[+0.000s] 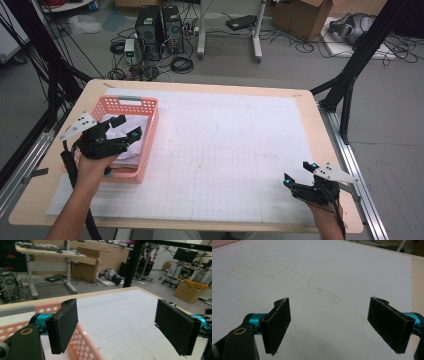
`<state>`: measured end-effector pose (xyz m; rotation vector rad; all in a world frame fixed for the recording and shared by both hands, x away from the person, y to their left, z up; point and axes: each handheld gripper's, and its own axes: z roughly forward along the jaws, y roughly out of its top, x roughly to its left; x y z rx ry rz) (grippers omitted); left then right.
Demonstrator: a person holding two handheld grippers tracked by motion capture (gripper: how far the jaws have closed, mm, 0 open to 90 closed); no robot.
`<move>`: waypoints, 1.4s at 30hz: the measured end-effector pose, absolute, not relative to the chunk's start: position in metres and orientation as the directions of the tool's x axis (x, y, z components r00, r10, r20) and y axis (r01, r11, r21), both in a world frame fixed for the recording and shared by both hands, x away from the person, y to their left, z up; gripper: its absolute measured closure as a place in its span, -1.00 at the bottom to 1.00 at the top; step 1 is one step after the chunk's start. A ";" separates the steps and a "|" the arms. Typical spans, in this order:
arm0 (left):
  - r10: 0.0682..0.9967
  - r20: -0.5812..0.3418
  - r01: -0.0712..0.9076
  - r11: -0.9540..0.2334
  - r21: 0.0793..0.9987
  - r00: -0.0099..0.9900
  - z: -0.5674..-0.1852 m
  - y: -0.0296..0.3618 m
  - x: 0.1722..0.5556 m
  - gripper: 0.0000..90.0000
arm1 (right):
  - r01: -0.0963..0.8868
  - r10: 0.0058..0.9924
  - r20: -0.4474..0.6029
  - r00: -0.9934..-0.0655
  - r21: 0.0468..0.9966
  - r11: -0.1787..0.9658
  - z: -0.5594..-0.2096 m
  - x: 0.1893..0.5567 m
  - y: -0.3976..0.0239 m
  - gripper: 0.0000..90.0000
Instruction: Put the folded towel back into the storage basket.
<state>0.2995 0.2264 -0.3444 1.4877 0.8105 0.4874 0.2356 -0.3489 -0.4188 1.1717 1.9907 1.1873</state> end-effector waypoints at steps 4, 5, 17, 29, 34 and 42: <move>0.694 -0.145 0.170 0.034 0.985 0.705 -0.344 0.204 0.292 -0.57 | 0.404 0.878 -0.013 -0.478 0.884 0.234 -0.419 0.236 -0.349 -0.61; 0.684 -0.144 0.171 0.028 0.985 0.715 -0.345 0.198 0.291 -0.57 | 0.404 0.878 -0.012 -0.478 0.885 0.233 -0.419 0.236 -0.349 -0.61; 0.604 -0.108 0.167 -0.043 0.985 0.790 -0.365 0.139 0.283 -0.54 | 0.396 0.876 -0.009 -0.483 0.890 0.227 -0.420 0.238 -0.349 -0.62; 0.566 -0.080 0.162 -0.097 0.982 0.820 -0.397 0.109 0.268 -0.52 | 0.395 0.875 -0.002 -0.484 0.892 0.220 -0.421 0.237 -0.350 -0.62; 0.554 -0.068 0.156 -0.112 0.982 0.830 -0.404 0.103 0.261 -0.52 | 0.392 0.878 -0.006 -0.478 0.894 0.219 -0.420 0.234 -0.349 -0.62; 0.561 -0.081 0.177 -0.119 0.977 0.824 -0.416 0.104 0.259 -0.51 | 0.383 0.882 -0.019 -0.471 0.896 0.224 -0.420 0.232 -0.348 -0.62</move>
